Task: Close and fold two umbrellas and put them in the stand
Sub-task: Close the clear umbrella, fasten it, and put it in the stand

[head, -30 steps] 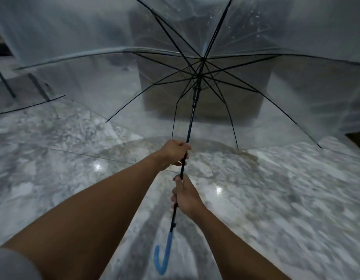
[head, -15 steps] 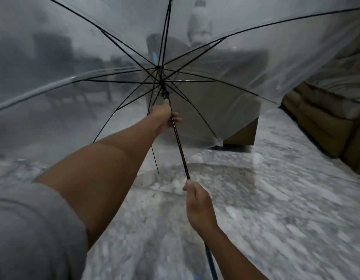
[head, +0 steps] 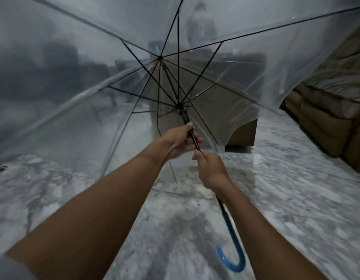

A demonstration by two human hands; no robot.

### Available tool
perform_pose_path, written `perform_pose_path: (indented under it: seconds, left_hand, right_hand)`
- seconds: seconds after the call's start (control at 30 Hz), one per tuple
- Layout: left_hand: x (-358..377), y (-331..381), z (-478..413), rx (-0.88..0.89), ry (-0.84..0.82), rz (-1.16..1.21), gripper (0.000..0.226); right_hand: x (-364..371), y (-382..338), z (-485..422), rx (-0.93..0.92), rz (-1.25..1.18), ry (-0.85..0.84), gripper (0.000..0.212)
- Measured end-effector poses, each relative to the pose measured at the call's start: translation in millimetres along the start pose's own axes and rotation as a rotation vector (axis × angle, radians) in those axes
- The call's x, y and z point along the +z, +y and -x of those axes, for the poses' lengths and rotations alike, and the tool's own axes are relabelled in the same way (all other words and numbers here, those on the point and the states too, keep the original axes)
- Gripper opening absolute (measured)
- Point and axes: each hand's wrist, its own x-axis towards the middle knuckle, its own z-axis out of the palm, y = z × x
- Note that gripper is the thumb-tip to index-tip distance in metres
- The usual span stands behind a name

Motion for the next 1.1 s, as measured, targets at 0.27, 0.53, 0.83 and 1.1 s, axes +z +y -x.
perform_pose_path:
  seconds: [0.27,0.53,0.83,1.1]
  left_hand:
    - [-9,-14,-11,0.004,0.069,0.243,0.04]
    - [-39,33,-33,0.103,0.171,0.275,0.044]
    - [-63,62,-33,0.197,0.256,0.229,0.04]
    - [-42,32,3,0.083,0.185,0.165,0.031]
  right_hand:
    - [-11,-5,-4,0.025,-0.081,-0.205,0.017]
    - [-28,-3,26,0.221,-0.142,-0.559,0.044]
    - [-2,8,42,0.129,-0.022,-0.434,0.039]
    - [6,-6,13,-0.1,0.205,-0.13,0.045]
